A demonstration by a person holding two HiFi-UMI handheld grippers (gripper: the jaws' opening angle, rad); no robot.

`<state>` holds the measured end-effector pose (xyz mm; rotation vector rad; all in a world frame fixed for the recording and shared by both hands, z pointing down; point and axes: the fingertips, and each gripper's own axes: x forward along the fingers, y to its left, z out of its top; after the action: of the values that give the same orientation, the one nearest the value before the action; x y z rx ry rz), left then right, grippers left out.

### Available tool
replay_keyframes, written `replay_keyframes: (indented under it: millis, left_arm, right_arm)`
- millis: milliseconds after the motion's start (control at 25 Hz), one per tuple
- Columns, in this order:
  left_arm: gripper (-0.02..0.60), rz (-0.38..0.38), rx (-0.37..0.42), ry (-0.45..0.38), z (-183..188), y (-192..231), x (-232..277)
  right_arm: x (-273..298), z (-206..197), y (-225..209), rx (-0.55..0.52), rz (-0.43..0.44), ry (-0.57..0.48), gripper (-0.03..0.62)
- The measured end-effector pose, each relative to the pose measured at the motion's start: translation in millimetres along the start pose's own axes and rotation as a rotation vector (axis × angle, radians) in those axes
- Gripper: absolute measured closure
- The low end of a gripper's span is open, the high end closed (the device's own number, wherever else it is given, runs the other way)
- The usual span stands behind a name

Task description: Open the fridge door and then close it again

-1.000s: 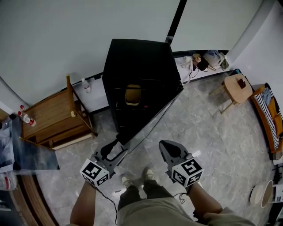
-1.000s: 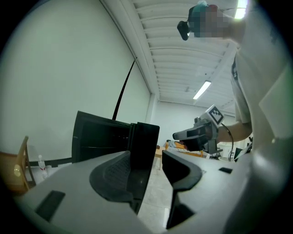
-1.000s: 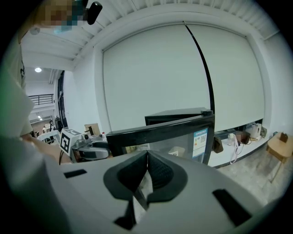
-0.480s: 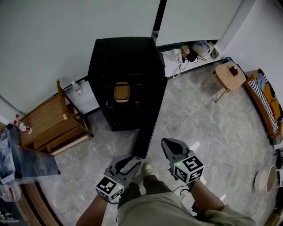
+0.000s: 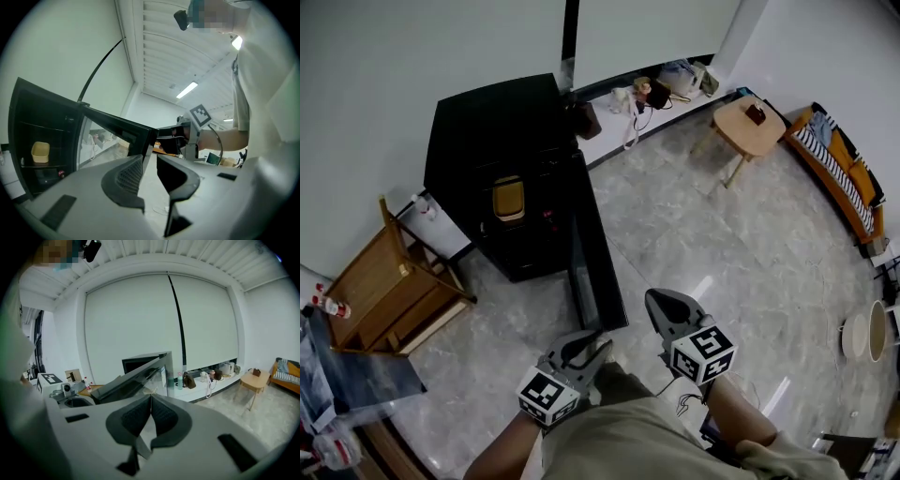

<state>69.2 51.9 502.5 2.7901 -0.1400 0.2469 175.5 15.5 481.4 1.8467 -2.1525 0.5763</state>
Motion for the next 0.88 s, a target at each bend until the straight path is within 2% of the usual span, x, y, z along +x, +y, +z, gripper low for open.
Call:
replay_keyframes:
  millis: [280,440,680,880]
  left_arm:
    - [0.525,-0.056,0.011,-0.006,14,-22,58]
    - [0.537,-0.045,0.001,-0.052,35,-18,86]
    - [0.540,-0.049,0.077,-0.063,55,-12,128]
    - [0.540,-0.058,0.102,-0.053,60,-17,154]
  right_arm:
    - [-43,-4,-52,0.046,-0.086,-0.038,0.597]
    - [-66,-9,-82,0.072,-0.133,-0.055,0.597]
    - [-88,-17,-119,0.094,-0.178,-0.069,0.597]
    - [-101,-21,-140,0.109,-0.196,-0.073,0.597]
